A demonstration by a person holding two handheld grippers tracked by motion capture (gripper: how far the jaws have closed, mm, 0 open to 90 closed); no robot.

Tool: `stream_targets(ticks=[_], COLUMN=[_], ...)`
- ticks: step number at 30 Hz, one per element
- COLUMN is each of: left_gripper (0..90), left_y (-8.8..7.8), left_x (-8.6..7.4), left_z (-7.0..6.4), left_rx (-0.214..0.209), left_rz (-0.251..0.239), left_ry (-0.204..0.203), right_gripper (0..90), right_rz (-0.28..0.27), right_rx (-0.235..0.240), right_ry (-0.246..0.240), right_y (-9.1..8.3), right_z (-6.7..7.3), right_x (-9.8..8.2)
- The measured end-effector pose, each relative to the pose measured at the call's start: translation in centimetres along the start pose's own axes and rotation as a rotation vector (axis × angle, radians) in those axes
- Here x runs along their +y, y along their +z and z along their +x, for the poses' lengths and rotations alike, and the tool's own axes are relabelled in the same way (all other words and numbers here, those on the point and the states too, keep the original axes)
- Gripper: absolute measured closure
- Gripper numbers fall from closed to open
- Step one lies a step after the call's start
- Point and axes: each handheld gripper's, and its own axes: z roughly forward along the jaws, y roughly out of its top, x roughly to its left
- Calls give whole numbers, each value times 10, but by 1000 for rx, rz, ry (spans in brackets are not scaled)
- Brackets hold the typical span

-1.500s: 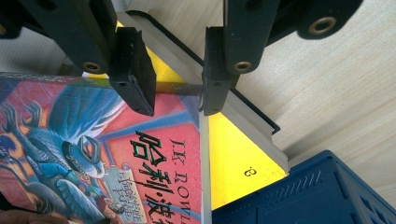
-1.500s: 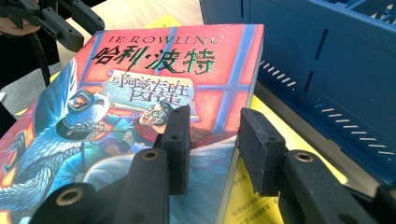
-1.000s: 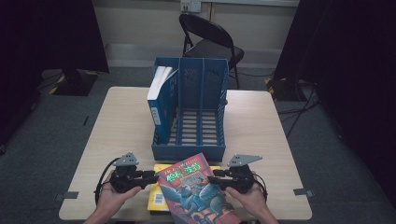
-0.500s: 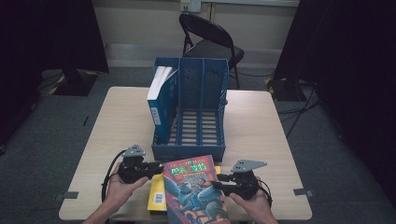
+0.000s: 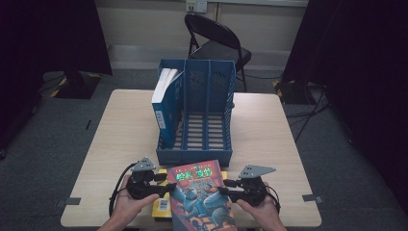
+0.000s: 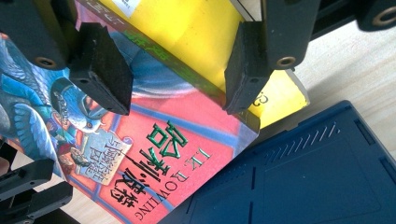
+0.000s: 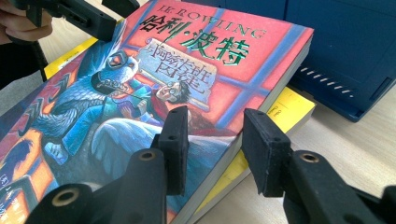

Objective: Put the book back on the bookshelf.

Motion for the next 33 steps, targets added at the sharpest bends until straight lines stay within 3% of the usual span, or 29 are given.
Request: stream_targets(ticks=[7, 11, 14, 15, 16, 17, 18, 21, 28, 29, 33], left_gripper=[436, 430, 431, 430, 429, 427, 424, 363, 365, 366, 365], left_y=[7, 8, 7, 7, 7, 7, 7, 8, 7, 6, 6], left_x=[11, 12, 9, 7, 7, 6, 4, 2, 4, 4, 2], left_z=[5, 8, 9, 10, 10, 10, 10, 12, 9, 9, 8], left_rx=[32, 20, 9, 7, 7, 5, 3, -11, -3, -9, -5], left_rz=[9, 0, -14, -24, -24, -37, -47, -48, -17, -16, -30], left_ry=[20, 32, 15, 10, 10, 17, 17, 15, 4, 1, -3], right_gripper=[612, 609, 606, 536, 536, 458, 424, 374, 283, 222, 217], right_rz=[5, -14, -22, -24, -24, -16, -3, -15, 11, 21, -7], right_rx=[-1, -6, 4, 16, 16, 20, 3, -23, -19, -35, -63], right_ry=[-8, -33, -31, -27, -27, -34, -25, -33, -5, -2, -13], right_y=[0, 0, 0, 0, 0, 1, 4, 10, 20, 25, 29], right_z=[7, 11, 9, 7, 7, 9, 10, 8, -3, -1, 0], right_x=[-1, -4, -5, -5, -5, -3, -1, 4, 18, 21, 18])
